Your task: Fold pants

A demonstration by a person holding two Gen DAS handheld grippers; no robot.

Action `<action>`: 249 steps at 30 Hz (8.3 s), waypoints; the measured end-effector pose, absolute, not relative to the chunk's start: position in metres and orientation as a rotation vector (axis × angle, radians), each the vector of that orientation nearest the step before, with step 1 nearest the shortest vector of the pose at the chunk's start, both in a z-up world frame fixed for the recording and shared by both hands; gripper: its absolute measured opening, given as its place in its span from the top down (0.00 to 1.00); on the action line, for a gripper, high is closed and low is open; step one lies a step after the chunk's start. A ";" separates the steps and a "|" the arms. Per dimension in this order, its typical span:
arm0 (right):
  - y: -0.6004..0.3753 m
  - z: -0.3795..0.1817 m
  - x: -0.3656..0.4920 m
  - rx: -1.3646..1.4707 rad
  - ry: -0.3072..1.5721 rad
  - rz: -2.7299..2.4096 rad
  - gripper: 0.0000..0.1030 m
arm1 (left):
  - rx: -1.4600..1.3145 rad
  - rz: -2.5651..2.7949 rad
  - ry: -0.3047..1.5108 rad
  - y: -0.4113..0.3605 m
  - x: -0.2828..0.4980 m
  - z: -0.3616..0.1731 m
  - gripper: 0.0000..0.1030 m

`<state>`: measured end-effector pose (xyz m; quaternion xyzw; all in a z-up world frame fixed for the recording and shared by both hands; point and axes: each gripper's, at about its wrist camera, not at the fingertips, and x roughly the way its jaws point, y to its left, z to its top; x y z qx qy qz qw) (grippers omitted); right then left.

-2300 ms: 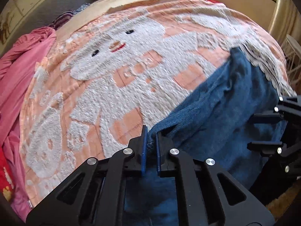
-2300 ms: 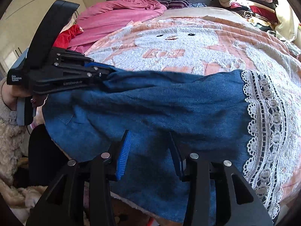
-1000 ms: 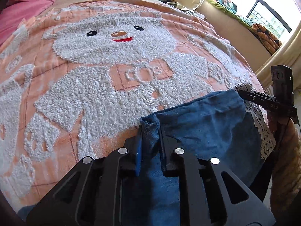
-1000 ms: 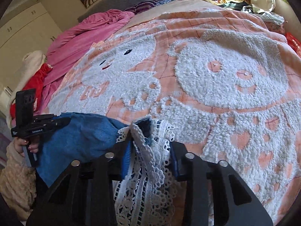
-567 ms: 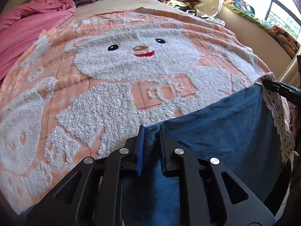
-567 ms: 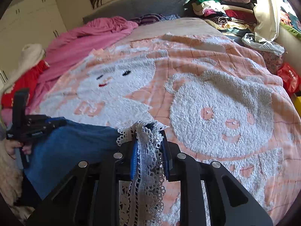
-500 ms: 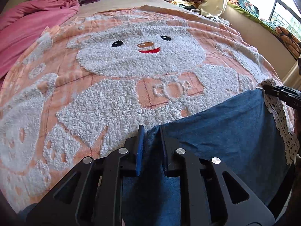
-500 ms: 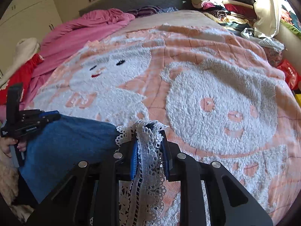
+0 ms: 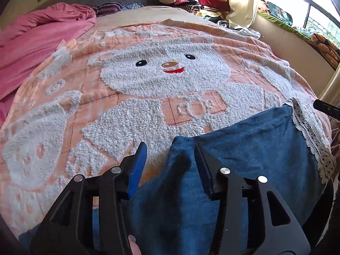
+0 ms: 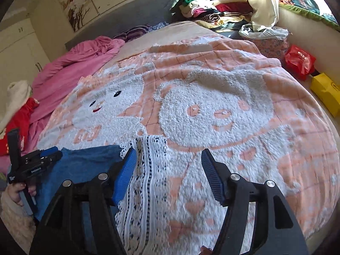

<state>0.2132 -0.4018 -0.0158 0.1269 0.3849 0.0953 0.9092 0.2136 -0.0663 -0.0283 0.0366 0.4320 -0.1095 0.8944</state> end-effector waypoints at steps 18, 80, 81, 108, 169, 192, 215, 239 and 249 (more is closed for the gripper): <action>-0.390 -0.047 0.090 0.351 0.871 0.225 0.41 | -0.102 0.015 0.773 0.044 0.064 0.000 0.49; -0.278 -0.061 0.114 0.191 0.934 0.269 0.43 | 0.014 -0.227 0.984 -0.024 0.134 -0.069 0.30; -0.283 -0.059 0.111 0.215 0.924 0.276 0.43 | 0.000 -0.227 0.980 -0.022 0.133 -0.068 0.30; -0.362 -0.033 0.064 0.376 0.790 0.142 0.29 | 0.159 -0.557 0.802 -0.142 0.175 0.044 0.29; -0.355 -0.038 0.118 0.444 0.777 0.312 0.77 | 0.213 -0.871 1.040 -0.277 0.266 -0.039 0.87; -0.145 0.009 0.127 0.060 0.793 0.610 0.77 | -0.169 -0.708 0.913 -0.059 0.228 -0.003 0.91; -0.077 -0.046 0.113 -0.129 0.880 0.654 0.75 | -0.393 -0.560 1.076 0.010 0.227 -0.044 0.81; -0.183 -0.036 0.094 0.011 0.829 0.496 0.48 | -0.247 -0.384 0.917 0.020 0.160 -0.008 0.49; -0.204 -0.046 0.095 0.017 0.852 0.450 0.48 | -0.295 -0.340 0.966 0.013 0.067 -0.029 0.49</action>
